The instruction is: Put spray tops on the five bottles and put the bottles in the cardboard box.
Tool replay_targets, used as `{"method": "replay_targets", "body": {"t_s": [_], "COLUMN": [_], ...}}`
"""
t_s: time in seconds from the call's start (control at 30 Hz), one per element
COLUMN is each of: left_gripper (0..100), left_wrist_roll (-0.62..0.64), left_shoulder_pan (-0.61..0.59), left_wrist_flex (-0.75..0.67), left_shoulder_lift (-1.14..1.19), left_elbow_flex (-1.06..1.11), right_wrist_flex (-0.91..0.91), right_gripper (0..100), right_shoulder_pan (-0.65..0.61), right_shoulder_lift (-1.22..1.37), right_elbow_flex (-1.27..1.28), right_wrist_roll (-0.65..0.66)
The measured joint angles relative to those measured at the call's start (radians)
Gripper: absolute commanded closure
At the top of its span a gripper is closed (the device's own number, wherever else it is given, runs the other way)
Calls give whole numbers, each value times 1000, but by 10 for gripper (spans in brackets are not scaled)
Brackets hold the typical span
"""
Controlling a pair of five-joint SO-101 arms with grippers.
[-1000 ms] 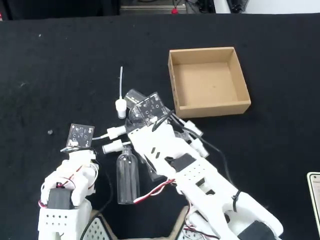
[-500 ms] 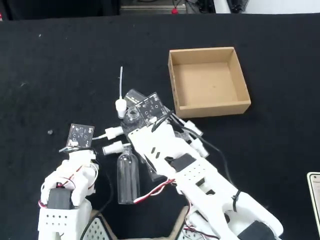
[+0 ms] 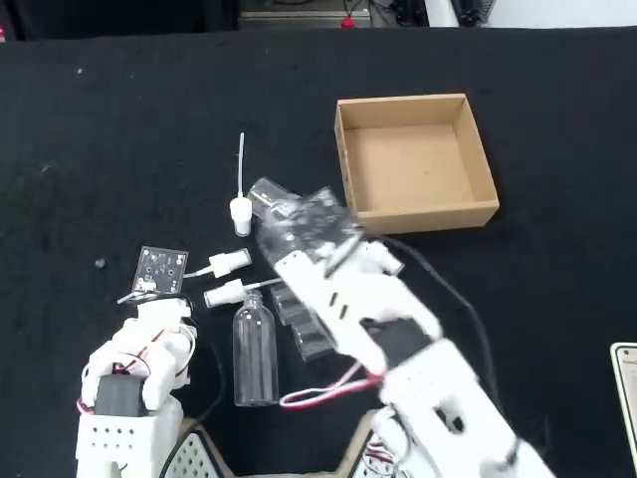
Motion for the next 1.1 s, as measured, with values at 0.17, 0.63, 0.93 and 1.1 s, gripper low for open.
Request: {"method": "replay_targets", "body": {"t_s": [0.17,0.63,0.93,1.1], "left_gripper": [970,970,970,970], "left_wrist_roll": [0,0,0,0], "left_shoulder_pan": [0,0,0,3], "left_wrist_flex": [0,0,0,0], "left_shoulder_lift": [0,0,0,0], "left_elbow_flex": [0,0,0,0], "right_wrist_flex": [404,647,640,640], "right_gripper": [977,979,980,980], "right_shoulder_pan": [118,608,758,913], "right_shoulder_lift": [-301,-338,-313,-313], "right_elbow_flex": [-143,-91,2,6], "right_wrist_roll": [11,115,123,120]}}
